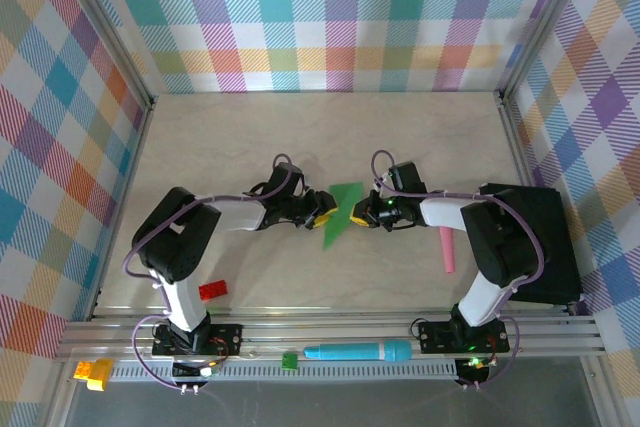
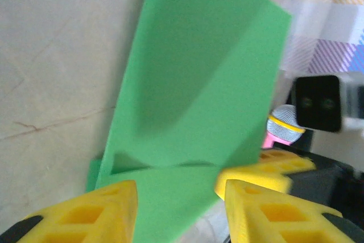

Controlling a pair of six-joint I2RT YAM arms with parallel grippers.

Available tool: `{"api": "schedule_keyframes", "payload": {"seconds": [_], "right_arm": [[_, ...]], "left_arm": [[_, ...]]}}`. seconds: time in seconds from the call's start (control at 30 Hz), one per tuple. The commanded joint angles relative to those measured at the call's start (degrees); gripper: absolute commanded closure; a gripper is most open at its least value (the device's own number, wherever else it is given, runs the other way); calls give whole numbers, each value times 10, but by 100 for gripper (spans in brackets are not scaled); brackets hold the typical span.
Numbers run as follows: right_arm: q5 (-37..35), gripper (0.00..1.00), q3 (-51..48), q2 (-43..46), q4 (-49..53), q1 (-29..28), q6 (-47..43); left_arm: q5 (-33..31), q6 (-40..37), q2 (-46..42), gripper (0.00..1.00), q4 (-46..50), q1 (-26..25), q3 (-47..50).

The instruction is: Fold a paper plane with a square sheet of paper (pick it up from the middle)

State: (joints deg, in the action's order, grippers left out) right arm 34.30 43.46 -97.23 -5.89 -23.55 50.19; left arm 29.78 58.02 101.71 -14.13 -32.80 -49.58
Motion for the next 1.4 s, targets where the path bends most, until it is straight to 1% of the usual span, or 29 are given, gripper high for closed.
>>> {"api": "schedule_keyframes", "payload": {"seconds": [0.0,0.07,0.17,0.23,0.33,0.5,0.67,0.8,0.93,1.03,1.17,1.37], "right_arm": [[-15,100,-9,29,-17,3,36],[-24,100,-17,43,-21,3,53],[-36,100,-25,61,-20,3,75],[-39,100,-30,72,-19,3,88],[-44,100,-31,81,-8,3,102],[-42,100,-24,82,15,1,120],[-43,100,-13,80,40,1,128],[-39,100,-7,74,50,1,137],[-29,100,-4,66,47,1,148],[-28,100,-2,65,49,1,151],[-25,100,1,66,54,1,150],[-15,100,4,62,60,2,151]], "left_arm": [[-31,-59,-59,53,-24,0,23],[-60,-97,-84,50,-6,-8,34],[-120,-165,-126,42,56,-26,41],[-160,-218,-148,38,93,-42,42],[-212,-287,-172,33,122,-77,47],[-283,-366,-182,24,143,-125,44],[-343,-447,-162,20,178,-164,16],[-388,-522,-128,20,206,-198,-18],[-419,-578,-79,24,222,-228,-56],[-439,-601,-51,28,220,-244,-75],[-458,-612,-29,34,214,-253,-86],[-464,-613,-26,43,190,-253,-65]]}}
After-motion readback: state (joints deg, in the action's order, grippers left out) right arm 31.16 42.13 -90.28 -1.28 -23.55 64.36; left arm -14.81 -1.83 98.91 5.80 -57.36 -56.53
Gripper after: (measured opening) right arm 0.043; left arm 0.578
